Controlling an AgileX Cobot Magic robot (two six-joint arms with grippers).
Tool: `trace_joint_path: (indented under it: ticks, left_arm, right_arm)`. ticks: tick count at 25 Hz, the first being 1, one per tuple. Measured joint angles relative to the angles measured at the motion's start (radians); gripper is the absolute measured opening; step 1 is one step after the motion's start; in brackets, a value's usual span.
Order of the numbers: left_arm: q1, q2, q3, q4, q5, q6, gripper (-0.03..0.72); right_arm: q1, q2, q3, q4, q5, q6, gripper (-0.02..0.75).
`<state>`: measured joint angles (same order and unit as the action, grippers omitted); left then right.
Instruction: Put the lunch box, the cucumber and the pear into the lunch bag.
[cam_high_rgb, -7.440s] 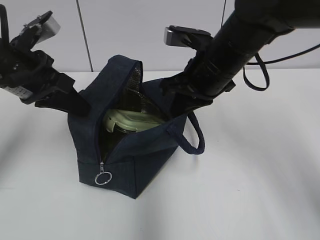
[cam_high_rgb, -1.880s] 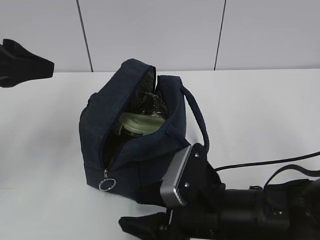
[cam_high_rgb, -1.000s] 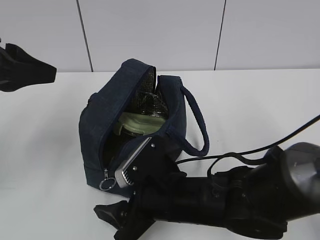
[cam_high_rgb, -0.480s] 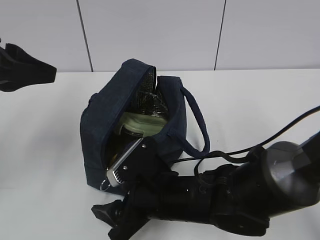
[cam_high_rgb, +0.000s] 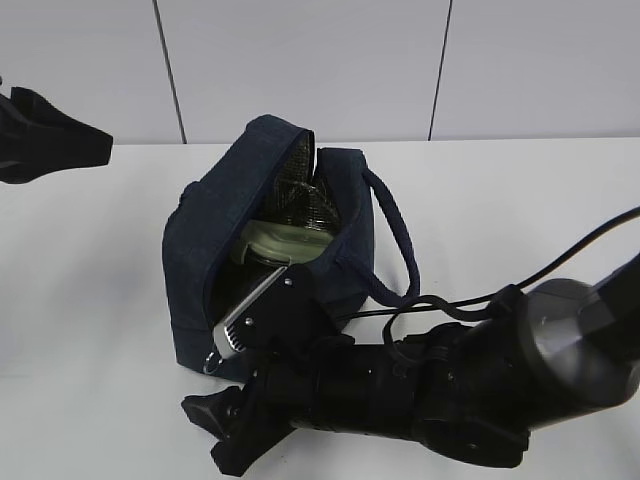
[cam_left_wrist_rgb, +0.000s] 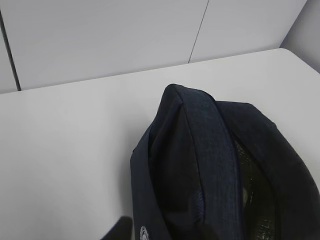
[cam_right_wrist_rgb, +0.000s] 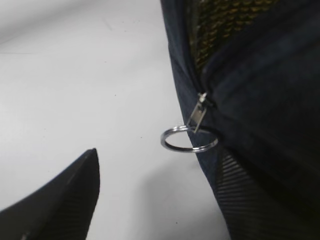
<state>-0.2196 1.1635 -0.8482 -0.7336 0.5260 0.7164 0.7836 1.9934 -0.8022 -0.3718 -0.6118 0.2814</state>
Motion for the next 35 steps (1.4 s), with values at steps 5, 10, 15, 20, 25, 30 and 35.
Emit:
trace_joint_path:
  ticks: [5, 10, 15, 20, 25, 30, 35]
  left_arm:
    - [0.000, 0.000, 0.000, 0.000, 0.000, 0.000, 0.242]
    - [0.000, 0.000, 0.000, 0.000, 0.000, 0.000, 0.242]
    - [0.000, 0.000, 0.000, 0.000, 0.001, 0.000, 0.242]
    - [0.000, 0.000, 0.000, 0.000, 0.001, 0.000, 0.242]
    - [0.000, 0.000, 0.000, 0.000, 0.001, 0.000, 0.242]
    - [0.000, 0.000, 0.000, 0.000, 0.002, 0.000, 0.242]
    - [0.000, 0.000, 0.000, 0.000, 0.004, 0.000, 0.242]
  right_arm:
    - [0.000, 0.007, 0.000, -0.006, 0.000, 0.001, 0.566]
    - [0.000, 0.007, 0.000, 0.022, 0.002, 0.001, 0.566]
    - [0.000, 0.007, -0.002, 0.026, 0.002, 0.001, 0.566]
    - [0.000, 0.007, -0.004, 0.026, 0.010, 0.002, 0.566]
    - [0.002, 0.007, -0.004, 0.023, -0.011, 0.013, 0.566]
    - [0.009, 0.007, -0.004, 0.018, -0.011, 0.016, 0.566]
    - [0.011, 0.007, -0.004, 0.018, -0.011, 0.017, 0.566]
